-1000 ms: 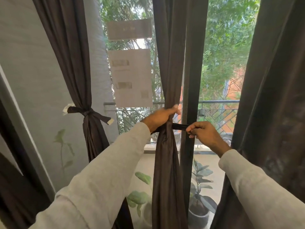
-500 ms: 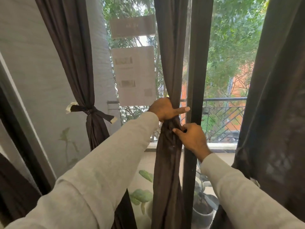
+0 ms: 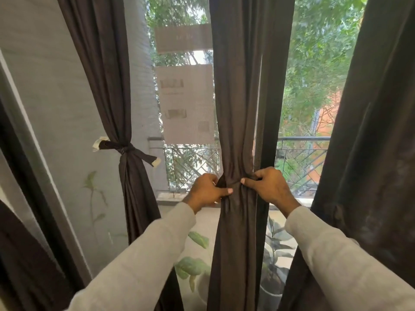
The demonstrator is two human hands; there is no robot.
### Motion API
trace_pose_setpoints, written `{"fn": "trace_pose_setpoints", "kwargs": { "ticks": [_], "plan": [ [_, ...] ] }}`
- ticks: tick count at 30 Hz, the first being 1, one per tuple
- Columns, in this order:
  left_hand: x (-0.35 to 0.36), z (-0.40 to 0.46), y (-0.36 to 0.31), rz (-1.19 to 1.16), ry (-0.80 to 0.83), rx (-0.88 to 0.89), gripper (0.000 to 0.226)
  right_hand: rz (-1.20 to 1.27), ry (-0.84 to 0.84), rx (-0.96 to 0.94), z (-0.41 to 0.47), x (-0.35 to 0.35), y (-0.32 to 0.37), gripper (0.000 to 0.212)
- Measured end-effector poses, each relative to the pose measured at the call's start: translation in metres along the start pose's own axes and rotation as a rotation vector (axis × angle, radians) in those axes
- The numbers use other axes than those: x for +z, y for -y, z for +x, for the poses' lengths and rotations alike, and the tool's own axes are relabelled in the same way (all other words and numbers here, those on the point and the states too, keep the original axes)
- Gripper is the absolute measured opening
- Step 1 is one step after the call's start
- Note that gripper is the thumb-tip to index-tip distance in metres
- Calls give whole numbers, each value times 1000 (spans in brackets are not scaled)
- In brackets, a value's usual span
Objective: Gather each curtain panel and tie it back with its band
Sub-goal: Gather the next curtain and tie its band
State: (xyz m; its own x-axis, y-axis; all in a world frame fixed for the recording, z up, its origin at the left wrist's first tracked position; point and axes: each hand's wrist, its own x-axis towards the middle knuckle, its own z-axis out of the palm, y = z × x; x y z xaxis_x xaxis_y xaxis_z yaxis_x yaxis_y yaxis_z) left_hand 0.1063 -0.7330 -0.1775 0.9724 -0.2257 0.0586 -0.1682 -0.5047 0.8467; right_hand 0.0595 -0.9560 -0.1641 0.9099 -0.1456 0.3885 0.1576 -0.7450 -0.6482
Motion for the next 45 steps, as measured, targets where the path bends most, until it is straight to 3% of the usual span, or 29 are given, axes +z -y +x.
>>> {"fn": "trace_pose_setpoints", "kwargs": {
  "ticks": [3, 6, 10, 14, 16, 18, 20, 25, 27, 30, 35, 38, 42, 45],
  "plan": [
    [1, -8, 14, -114, -75, 40, 30, -29, -28, -9, -3, 0, -3, 38],
    [-2, -28, 13, -120, -124, 178, 28, -72, -77, 11, -7, 2, -7, 49],
    [15, -55, 0, -277, 24, 308, 22, -110, -111, 6, -10, 7, -3, 51],
    [26, -51, -12, -750, 114, 117, 21, -81, -44, -95, -15, 8, -3, 41],
    [28, -44, -13, -863, 124, 36, 15, -5, 55, -158, -19, 7, -11, 24],
    [31, -39, -13, -836, 73, 16, 13, 59, 148, -205, -29, 4, -21, 3],
    [34, -33, -11, -743, -1, 37, 9, 37, 123, -245, -40, 3, -30, 5],
    [40, -25, -15, -509, -68, 112, 2, -576, -16, -588, -62, -8, -21, 23],
    [41, -27, -19, -465, -62, 111, 14, -699, -54, -702, -65, -16, -7, 23],
    [45, -34, -22, -473, 7, 134, 31, -764, -77, -718, -62, -20, 5, 23],
    [41, -43, -18, -478, 55, 169, 35, -625, -117, -649, -52, -7, -2, 20],
    [36, -51, -20, -763, 197, 39, 27, -466, -73, -607, -56, 5, -10, 10],
    [33, -58, -18, -1052, 331, -45, 27, -170, -64, -444, -64, 14, -31, 18],
    [34, -56, -16, -1182, 289, -70, 24, -11, -59, -318, -79, 22, -44, 26]
  ]
}}
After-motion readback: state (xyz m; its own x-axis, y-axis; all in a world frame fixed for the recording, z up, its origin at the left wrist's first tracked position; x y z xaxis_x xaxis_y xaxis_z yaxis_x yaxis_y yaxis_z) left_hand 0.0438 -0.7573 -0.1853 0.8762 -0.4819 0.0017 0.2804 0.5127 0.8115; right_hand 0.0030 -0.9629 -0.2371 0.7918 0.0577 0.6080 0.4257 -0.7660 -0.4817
